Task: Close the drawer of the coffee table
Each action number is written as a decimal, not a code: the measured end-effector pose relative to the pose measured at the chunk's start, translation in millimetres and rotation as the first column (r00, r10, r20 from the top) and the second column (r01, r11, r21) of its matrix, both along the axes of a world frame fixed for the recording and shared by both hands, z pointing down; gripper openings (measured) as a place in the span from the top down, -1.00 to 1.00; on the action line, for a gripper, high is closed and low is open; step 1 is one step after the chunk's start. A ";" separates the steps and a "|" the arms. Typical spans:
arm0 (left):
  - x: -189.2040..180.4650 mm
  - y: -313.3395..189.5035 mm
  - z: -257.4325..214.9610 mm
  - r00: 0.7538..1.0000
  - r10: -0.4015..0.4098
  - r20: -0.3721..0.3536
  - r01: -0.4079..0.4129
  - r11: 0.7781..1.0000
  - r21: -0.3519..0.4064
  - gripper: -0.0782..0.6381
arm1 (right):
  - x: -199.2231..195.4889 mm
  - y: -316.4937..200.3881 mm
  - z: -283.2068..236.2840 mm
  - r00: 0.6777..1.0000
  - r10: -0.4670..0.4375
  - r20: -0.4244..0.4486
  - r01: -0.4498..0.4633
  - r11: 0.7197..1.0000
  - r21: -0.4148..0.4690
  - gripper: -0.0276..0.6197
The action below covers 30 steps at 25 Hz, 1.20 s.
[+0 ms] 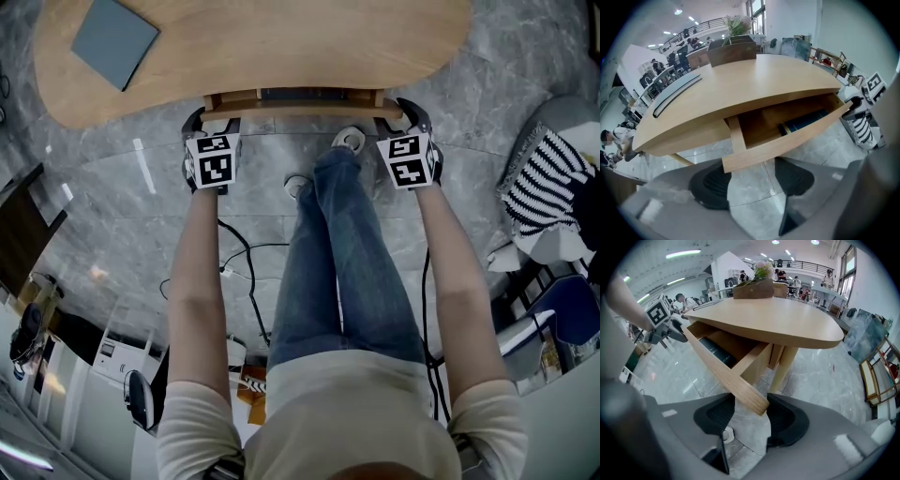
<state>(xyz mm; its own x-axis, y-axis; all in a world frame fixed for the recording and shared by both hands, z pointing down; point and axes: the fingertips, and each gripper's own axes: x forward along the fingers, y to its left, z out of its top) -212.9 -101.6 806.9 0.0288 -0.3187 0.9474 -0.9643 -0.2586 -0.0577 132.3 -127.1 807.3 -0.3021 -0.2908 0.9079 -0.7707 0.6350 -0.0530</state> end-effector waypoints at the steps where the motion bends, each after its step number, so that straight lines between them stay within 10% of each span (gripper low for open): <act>1: -0.2 -3.1 0.4 1.000 -0.009 0.001 0.009 1.000 0.005 -0.04 | 0.2 -3.4 -0.4 1.000 0.001 0.000 -0.001 1.000 0.001 0.25; 11: -0.5 -27.9 -6.3 0.989 -0.144 -0.027 0.144 0.989 0.025 -0.02 | -3.1 -29.5 -0.9 1.000 -0.004 0.019 0.004 1.000 0.006 0.26; 30: -2.4 -57.2 -5.6 0.987 -0.158 -0.017 0.159 0.987 0.029 -0.02 | -5.0 -59.4 -1.0 0.999 -0.023 0.049 0.022 1.000 0.013 0.26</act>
<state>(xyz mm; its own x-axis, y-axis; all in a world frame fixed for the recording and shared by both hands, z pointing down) -215.4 -158.8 801.3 -0.0107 -0.3484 0.9373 -0.9937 -0.1007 -0.0488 127.3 -186.5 806.2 -0.3531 -0.2945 0.8880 -0.7529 0.6529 -0.0828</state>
